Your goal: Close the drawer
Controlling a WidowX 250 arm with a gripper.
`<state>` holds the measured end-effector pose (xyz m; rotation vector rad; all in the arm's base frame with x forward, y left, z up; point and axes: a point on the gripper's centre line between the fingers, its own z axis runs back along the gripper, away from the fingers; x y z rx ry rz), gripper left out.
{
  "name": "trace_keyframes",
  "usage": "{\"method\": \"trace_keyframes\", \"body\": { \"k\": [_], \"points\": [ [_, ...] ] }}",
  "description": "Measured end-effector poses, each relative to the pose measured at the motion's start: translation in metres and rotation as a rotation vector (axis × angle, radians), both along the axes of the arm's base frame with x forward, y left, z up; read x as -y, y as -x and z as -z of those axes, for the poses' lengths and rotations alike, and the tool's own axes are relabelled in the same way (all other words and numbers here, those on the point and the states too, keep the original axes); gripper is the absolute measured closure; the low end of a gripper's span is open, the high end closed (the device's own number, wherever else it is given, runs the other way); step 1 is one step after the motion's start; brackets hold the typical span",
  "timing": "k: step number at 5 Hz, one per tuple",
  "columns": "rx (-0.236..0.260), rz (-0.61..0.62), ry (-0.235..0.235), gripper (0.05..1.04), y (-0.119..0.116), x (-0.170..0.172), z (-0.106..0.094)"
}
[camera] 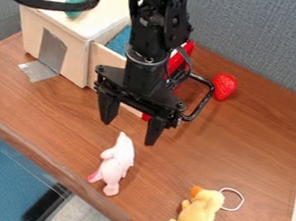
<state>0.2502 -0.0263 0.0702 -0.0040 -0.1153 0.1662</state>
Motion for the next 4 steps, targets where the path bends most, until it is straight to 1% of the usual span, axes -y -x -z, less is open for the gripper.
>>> {"method": "trace_keyframes", "body": {
  "k": [1,2,3,4],
  "points": [
    [-0.027,-0.006,-0.003,0.083,0.002,0.000,0.007],
    [-0.041,0.013,-0.039,0.083,-0.027,0.015,0.017],
    [-0.030,0.047,-0.052,0.083,-0.065,0.037,0.022],
    [-0.011,0.084,-0.092,0.083,-0.096,0.055,0.024]
  ]
}}
